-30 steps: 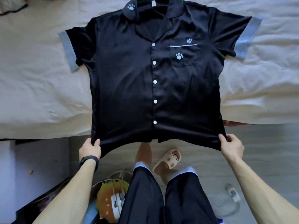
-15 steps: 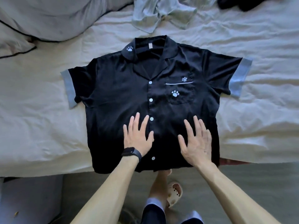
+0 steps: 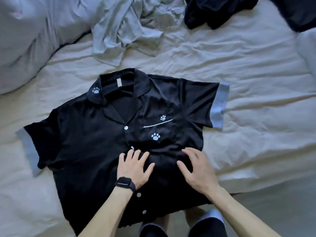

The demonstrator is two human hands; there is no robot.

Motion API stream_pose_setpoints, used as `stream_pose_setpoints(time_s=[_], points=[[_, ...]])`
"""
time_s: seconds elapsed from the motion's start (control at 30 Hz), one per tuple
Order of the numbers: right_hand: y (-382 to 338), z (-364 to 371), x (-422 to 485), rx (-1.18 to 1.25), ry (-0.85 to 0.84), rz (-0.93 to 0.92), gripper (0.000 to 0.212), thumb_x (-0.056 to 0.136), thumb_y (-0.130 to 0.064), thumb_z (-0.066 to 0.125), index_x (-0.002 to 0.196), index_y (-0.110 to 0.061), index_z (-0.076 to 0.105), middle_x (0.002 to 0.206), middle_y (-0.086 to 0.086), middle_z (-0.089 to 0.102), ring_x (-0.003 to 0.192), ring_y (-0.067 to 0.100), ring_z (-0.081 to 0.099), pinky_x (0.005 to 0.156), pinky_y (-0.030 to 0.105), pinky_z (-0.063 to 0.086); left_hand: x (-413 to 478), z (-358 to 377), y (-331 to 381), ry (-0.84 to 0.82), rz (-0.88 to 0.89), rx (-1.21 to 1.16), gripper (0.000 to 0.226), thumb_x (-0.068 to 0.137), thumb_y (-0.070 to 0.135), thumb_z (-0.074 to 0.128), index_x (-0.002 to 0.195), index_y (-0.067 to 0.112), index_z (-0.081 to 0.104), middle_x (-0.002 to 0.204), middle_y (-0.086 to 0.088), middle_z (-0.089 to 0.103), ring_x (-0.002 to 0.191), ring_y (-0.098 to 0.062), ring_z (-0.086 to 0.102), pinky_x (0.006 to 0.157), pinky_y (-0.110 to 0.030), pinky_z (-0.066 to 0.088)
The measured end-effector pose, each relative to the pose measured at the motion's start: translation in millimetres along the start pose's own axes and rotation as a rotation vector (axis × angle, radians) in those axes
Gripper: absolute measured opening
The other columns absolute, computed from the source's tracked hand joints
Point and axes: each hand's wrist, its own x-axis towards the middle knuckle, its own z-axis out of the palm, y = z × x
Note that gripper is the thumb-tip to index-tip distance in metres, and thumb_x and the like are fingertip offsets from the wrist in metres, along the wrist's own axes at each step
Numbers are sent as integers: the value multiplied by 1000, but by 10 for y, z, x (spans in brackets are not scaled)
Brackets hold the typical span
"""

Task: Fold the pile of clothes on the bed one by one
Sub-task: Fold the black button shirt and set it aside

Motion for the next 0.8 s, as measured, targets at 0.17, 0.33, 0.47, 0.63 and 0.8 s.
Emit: stream_pose_setpoints(time_s=[0.17, 0.33, 0.47, 0.63, 0.8], points=[[221, -699, 628, 601, 272, 753, 46, 86, -47, 74, 120, -24, 54, 109, -10, 68, 84, 4, 66, 88, 34, 50, 1140, -702, 381, 135, 80, 73, 35, 85, 44, 43, 85, 22, 71, 88, -1, 63, 85, -28, 58, 75, -40, 39], [525, -900, 1108, 1123, 262, 1080, 45, 83, -33, 83, 109, -7, 58, 80, 5, 72, 60, 16, 67, 70, 40, 63, 2481, -1364, 1263, -29, 200, -102, 42, 95, 39, 55, 134, 24, 53, 134, -3, 53, 122, -29, 49, 94, -42, 42], [612, -946, 1202, 1120, 213, 1072, 19, 89, -25, 78, 95, -10, 67, 68, 7, 71, 53, 14, 62, 54, 28, 59, 3281, -1524, 1943, -116, 305, -96, 58, 94, 41, 60, 147, 28, 39, 148, -1, 44, 134, -27, 41, 103, -41, 39], [775, -947, 1202, 994, 290, 999, 15, 102, -30, 58, 88, -29, 62, 67, -4, 70, 59, 11, 71, 68, 41, 63, 3818, -1520, 2371, -187, 387, -98, 24, 98, 42, 56, 114, 26, 65, 107, -1, 60, 102, -27, 58, 82, -38, 48], [869, -902, 1223, 863, 337, 930, 21, 99, -46, 55, 84, -32, 59, 69, -10, 71, 70, 14, 71, 73, 42, 58, 3933, -1508, 2404, -226, 305, -297, 13, 96, 36, 63, 102, 25, 66, 90, 6, 58, 89, -22, 61, 76, -32, 51]])
